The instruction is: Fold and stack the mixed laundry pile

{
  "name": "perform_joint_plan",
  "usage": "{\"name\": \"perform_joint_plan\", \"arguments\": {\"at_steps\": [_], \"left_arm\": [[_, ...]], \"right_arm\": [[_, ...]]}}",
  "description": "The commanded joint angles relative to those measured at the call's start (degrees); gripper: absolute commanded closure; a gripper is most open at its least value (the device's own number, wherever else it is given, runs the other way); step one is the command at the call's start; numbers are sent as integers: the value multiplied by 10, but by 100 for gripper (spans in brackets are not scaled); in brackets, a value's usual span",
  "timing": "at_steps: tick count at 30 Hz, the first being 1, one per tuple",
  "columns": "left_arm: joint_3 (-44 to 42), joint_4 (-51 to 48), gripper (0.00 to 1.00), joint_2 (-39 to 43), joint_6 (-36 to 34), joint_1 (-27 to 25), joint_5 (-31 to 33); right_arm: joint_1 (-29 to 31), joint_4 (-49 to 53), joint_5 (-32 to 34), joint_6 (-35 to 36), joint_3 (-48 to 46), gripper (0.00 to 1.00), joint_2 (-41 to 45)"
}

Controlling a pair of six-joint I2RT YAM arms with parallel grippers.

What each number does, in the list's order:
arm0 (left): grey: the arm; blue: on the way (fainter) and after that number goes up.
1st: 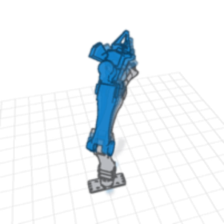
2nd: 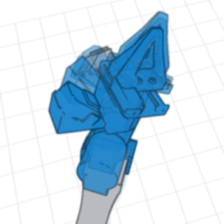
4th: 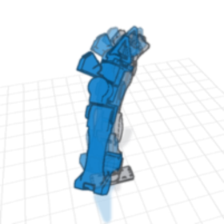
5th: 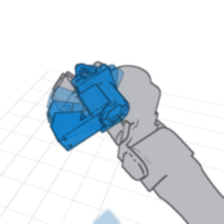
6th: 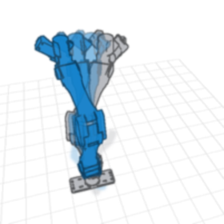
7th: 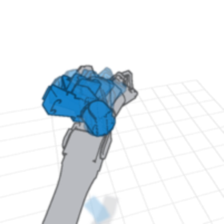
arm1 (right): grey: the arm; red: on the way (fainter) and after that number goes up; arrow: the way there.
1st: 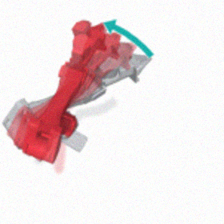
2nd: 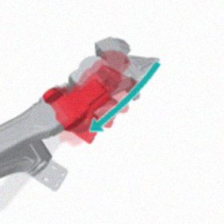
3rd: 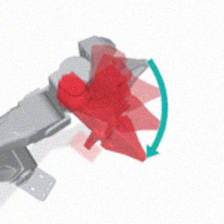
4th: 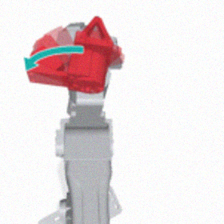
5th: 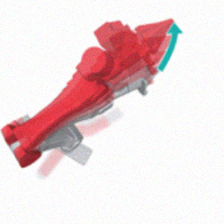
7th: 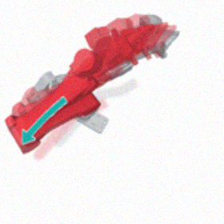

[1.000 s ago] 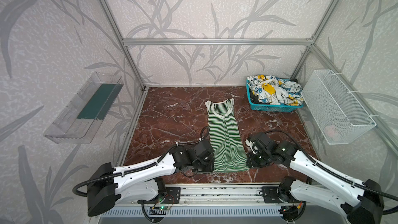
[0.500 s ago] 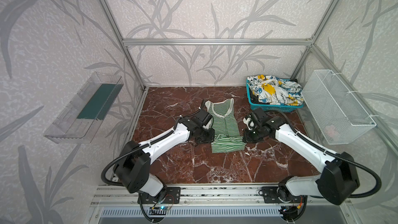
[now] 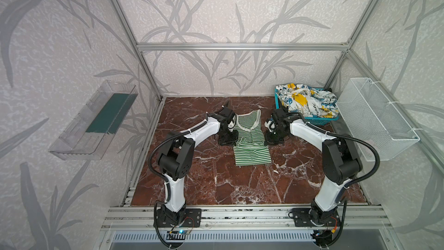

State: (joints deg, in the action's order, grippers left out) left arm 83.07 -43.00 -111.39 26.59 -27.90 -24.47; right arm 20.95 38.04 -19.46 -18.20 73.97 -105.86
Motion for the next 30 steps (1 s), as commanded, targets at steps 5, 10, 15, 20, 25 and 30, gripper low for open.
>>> {"name": "perform_joint_plan", "arguments": {"at_steps": [5, 10, 15, 20, 25, 30], "left_arm": [[-18, 101, 84, 12, 18, 7, 29], [-56, 153, 64, 70, 30, 9, 84], [-96, 147, 49, 146, 24, 10, 123], [-187, 159, 46, 221, 28, 8, 82], [-301, 221, 49, 265, 52, -15, 39], [-350, 273, 48, 246, 67, -59, 32]], "right_arm": [[-4, -52, 35, 13, 51, 72, -22], [-4, -60, 65, 21, 41, 60, 26], [-4, -61, 78, 29, -21, 50, 123], [-3, -42, 49, 23, -100, 45, 190], [-1, -63, 11, 5, -186, 45, 222], [0, -99, -12, -2, -236, 45, 213]]}}
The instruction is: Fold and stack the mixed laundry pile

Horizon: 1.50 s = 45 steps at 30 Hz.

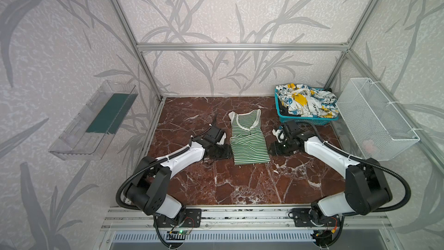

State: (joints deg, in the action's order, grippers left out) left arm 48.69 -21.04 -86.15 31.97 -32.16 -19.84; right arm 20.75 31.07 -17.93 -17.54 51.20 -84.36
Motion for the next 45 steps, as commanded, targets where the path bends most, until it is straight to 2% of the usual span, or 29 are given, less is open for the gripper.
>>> {"name": "perform_joint_plan", "arguments": {"at_steps": [1, 4, 9, 14, 19, 22, 27, 30, 32, 34, 38, 45], "left_arm": [[-10, 65, 48, -14, 17, -23, -15], [-23, 104, 52, -37, 36, -35, -22], [-41, 152, 71, -60, 65, -42, -43], [-59, 160, 86, -60, 80, -47, -41], [-97, 152, 100, -22, 98, -54, -37], [-128, 120, 100, 25, 111, -62, -29], [-190, 73, 100, 127, 123, -77, -34], [-219, 41, 100, 185, 120, -78, -34], [-233, 26, 100, 213, 115, -78, -31], [-245, 13, 97, 231, 119, -78, -22], [-248, -26, 76, 257, 144, -78, 8], [-247, -128, 72, 374, 230, -76, 104]], "right_arm": [[2, -37, -35, -11, -16, 45, -5], [3, -68, -54, -22, -31, 46, -17], [8, -102, -67, -32, -44, 53, -50], [21, -106, -65, -36, -53, 65, -76], [50, -73, -46, -42, -65, 82, -57], [91, -1, -8, -44, -72, 84, -16], [164, 137, 76, -39, -46, 61, 81], [174, 137, 68, -20, -12, 52, 125], [177, 91, 45, 2, 4, 47, 131], [178, 52, 22, 26, 29, 43, 112], [184, 10, -26, 86, 113, 42, 15], [217, 11, -88, 187, 285, 41, -186]]}}
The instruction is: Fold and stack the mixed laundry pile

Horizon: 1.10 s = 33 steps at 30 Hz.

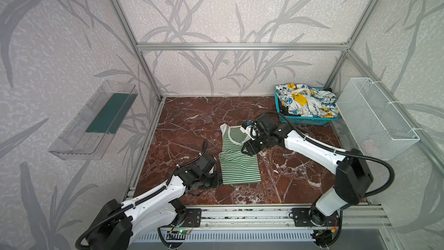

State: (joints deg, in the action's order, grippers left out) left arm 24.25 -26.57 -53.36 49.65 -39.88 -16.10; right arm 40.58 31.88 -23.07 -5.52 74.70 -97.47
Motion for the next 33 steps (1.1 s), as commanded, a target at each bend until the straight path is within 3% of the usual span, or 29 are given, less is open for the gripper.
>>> {"name": "perform_joint_plan", "arguments": {"at_steps": [1, 8, 14, 16, 20, 22, 33], "left_arm": [[-1, -91, 72, 70, 60, 4, 78], [21, -211, 69, 210, 89, 34, 110], [27, -213, 69, 223, 87, 39, 102], [33, -211, 69, 210, 77, 40, 103], [52, -208, 69, 178, 54, 41, 105], [59, -206, 69, 165, 44, 41, 104], [62, -193, 70, 157, 31, 44, 102]], "right_arm": [[27, 14, -34, 82, 74, 40, -79], [77, 87, 5, 164, 184, 39, -202], [82, 82, 42, 169, 194, 42, -235], [82, 80, 60, 165, 198, 52, -240], [77, 86, 84, 152, 208, 86, -243], [75, 82, 89, 145, 206, 97, -234], [47, 65, 152, 90, 188, 100, -194]]}}
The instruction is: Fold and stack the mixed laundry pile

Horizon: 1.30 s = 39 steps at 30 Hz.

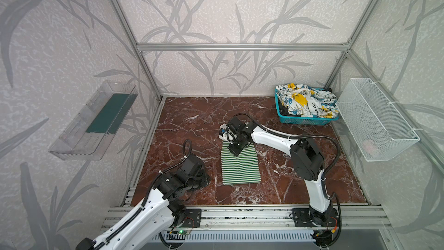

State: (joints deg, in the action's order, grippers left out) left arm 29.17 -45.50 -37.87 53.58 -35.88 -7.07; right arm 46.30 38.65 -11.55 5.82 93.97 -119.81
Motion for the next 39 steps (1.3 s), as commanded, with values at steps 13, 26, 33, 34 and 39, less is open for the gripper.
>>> {"name": "perform_joint_plan", "arguments": {"at_steps": [13, 26, 33, 34, 39], "left_arm": [[12, 36, 59, -20, -21, 4, -16], [21, 122, 58, -167, -91, 4, -35], [12, 186, 60, -217, -119, 4, -90], [10, 198, 61, -223, -121, 3, -97], [11, 230, 64, -263, -139, 3, -124]], "right_arm": [[-18, -23, 50, -65, -4, 81, -15], [-17, 8, 79, -173, -248, 46, 299], [-6, -71, 11, -321, -461, 45, 420], [-5, -87, 3, -335, -483, 45, 428], [-1, -153, -22, -377, -550, 46, 445]]}}
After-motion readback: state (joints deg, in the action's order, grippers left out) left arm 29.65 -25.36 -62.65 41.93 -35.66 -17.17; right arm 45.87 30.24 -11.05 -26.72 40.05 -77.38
